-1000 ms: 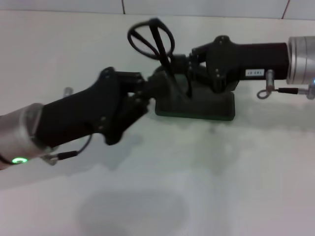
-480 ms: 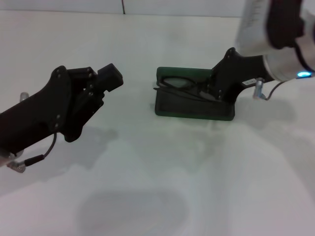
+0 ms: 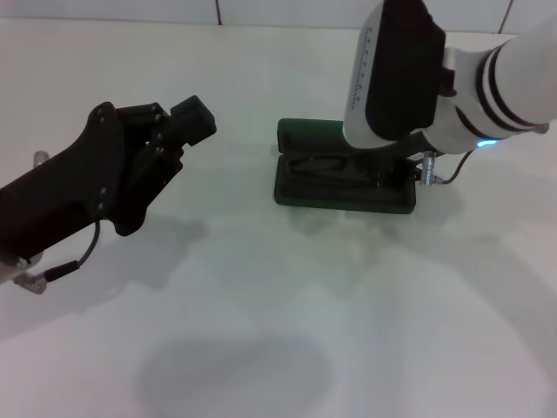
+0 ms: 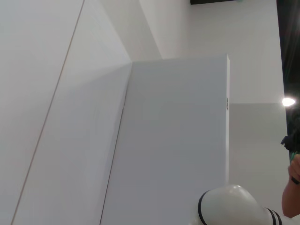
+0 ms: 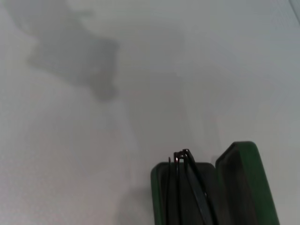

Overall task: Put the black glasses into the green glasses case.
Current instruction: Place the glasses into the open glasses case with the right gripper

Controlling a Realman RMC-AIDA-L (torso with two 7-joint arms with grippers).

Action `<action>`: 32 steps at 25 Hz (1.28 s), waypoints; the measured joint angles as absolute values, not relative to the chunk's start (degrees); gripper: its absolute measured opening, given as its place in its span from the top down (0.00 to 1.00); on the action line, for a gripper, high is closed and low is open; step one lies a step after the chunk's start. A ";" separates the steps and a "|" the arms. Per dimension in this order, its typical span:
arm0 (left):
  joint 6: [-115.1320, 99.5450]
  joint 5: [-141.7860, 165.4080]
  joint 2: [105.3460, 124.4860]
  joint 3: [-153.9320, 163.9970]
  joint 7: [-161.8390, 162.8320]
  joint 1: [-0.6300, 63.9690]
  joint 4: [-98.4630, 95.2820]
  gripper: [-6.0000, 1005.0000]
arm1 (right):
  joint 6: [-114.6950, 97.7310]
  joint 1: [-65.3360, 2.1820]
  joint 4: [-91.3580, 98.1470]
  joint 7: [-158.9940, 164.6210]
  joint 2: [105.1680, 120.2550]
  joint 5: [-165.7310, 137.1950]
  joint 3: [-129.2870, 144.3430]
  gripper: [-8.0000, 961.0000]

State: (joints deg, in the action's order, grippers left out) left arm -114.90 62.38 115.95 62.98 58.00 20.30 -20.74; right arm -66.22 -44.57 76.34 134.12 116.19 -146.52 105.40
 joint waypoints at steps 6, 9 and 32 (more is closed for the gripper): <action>-114.79 62.37 115.91 62.98 58.01 20.39 -20.72 0.96 | -63.69 -44.60 75.71 134.44 116.19 -147.91 107.76 0.94; -114.71 62.22 115.96 63.00 58.01 20.39 -20.66 0.96 | -62.21 -44.46 74.94 134.47 116.19 -148.05 108.61 0.94; -113.92 62.04 116.35 63.02 57.86 19.69 -20.41 0.96 | -55.11 -44.39 70.63 134.72 116.19 -151.10 111.97 0.94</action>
State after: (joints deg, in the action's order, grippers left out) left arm -113.92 62.04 116.35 63.02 57.86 19.69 -20.41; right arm -55.11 -44.39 70.63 134.73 116.19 -151.10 111.97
